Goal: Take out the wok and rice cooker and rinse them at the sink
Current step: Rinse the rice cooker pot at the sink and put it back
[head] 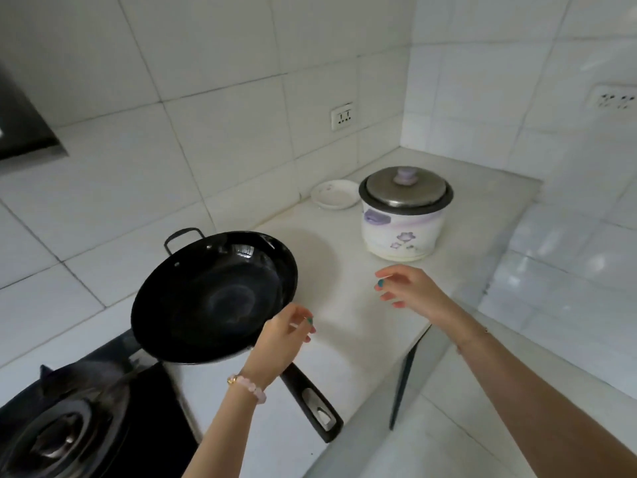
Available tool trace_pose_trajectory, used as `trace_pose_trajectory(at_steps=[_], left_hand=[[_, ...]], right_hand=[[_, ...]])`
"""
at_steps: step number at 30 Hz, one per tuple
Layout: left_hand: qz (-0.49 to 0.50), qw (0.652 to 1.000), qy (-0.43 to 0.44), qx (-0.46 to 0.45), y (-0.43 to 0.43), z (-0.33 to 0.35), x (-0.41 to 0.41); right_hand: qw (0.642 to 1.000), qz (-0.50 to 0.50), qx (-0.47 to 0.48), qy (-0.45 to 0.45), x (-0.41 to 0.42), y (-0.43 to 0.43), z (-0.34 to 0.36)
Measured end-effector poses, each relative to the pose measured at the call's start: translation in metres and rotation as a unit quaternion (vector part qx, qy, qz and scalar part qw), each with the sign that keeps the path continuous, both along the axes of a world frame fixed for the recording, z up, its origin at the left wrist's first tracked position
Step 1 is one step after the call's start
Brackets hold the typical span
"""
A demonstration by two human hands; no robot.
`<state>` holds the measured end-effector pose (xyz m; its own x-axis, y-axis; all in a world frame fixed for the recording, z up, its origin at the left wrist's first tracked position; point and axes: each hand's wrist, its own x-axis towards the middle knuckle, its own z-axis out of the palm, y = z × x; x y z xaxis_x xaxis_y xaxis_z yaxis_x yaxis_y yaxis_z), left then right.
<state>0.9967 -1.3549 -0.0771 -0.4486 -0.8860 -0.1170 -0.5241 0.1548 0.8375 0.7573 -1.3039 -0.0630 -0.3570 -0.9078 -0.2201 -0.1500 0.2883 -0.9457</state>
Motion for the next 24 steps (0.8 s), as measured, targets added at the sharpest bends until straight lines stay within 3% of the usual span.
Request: trace_pose_trajectory(at_steps=[5, 9, 13, 16, 20, 24], left_hand=[[0.002, 0.992, 0.007, -0.126, -0.006, 0.02, -0.044], [0.016, 0.957, -0.041, -0.288, -0.009, 0.033, -0.089], [0.036, 0.927, -0.091, -0.361, -0.004, 0.037, -0.139], [0.042, 0.883, -0.168, -0.436, -0.001, 0.034, -0.174], [0.099, 0.855, -0.25, -0.443, -0.003, 0.034, -0.208], [0.139, 0.848, -0.292, -0.419, -0.003, 0.032, -0.223]], right_hand=[[0.989, -0.069, -0.061, 0.117, -0.063, 0.021, 0.023], [0.961, -0.092, -0.109, 0.238, -0.106, 0.032, 0.038], [0.94, -0.069, -0.124, 0.309, -0.165, 0.037, 0.037], [0.902, -0.055, -0.142, 0.403, -0.216, 0.035, 0.035], [0.857, -0.017, -0.159, 0.491, -0.268, 0.021, 0.04], [0.836, 0.048, -0.175, 0.517, -0.289, -0.018, 0.043]])
